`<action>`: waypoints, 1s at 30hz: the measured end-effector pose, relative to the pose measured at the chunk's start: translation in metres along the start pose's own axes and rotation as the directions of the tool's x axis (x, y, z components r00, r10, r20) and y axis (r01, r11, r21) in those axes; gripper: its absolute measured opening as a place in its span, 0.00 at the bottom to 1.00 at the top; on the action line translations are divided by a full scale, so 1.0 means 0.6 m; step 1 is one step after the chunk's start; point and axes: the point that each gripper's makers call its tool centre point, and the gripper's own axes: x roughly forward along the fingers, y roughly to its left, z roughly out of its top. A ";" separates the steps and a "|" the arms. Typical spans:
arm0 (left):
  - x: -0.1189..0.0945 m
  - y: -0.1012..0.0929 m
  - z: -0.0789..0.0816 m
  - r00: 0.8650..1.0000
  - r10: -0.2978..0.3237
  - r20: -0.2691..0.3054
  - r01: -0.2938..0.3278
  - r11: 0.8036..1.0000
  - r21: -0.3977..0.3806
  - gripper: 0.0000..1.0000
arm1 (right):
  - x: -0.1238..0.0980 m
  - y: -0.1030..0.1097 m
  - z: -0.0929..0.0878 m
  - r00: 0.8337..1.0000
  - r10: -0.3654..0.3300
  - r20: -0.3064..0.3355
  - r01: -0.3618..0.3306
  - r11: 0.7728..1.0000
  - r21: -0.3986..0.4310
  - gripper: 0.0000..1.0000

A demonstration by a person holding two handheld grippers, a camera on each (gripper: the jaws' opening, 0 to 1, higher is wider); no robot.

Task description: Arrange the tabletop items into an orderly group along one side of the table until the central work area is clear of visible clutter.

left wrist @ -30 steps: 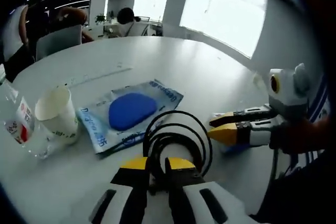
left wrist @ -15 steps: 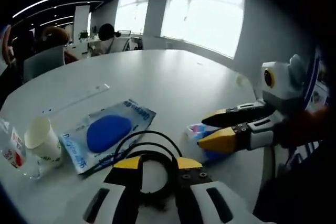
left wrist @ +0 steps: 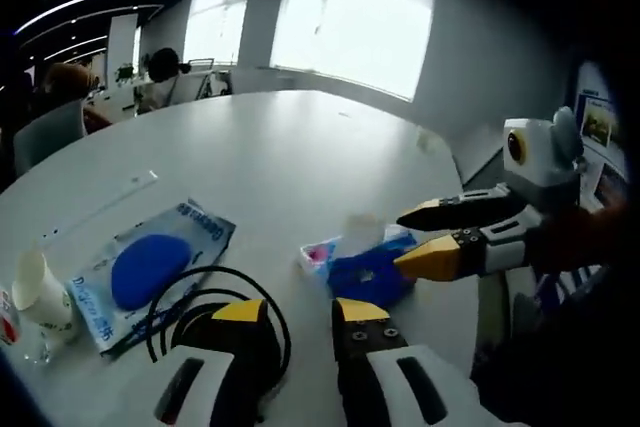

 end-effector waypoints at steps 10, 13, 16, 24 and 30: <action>0.058 -0.043 -0.005 0.996 -0.061 -0.059 0.064 0.997 0.048 0.21 | -0.018 -0.073 -0.042 0.995 -0.094 -0.028 0.094 0.996 -0.008 0.44; 0.070 -0.040 -0.010 0.997 -0.035 -0.075 0.041 0.996 0.075 0.13 | -0.011 -0.087 -0.061 0.993 -0.107 -0.049 0.107 0.994 0.003 0.41; 0.081 -0.040 -0.016 0.994 -0.043 -0.096 0.048 0.997 0.056 0.13 | -0.004 -0.094 -0.076 0.992 -0.108 -0.071 0.109 0.994 0.014 0.29; 0.105 -0.036 -0.055 0.981 -0.057 -0.186 0.060 0.998 0.013 0.11 | 0.002 -0.098 -0.098 0.989 -0.103 -0.105 0.108 0.993 0.040 0.04; 0.107 -0.040 -0.054 0.982 -0.069 -0.176 0.070 0.998 0.000 0.02 | 0.003 -0.101 -0.104 0.988 -0.096 -0.118 0.104 0.992 0.065 0.00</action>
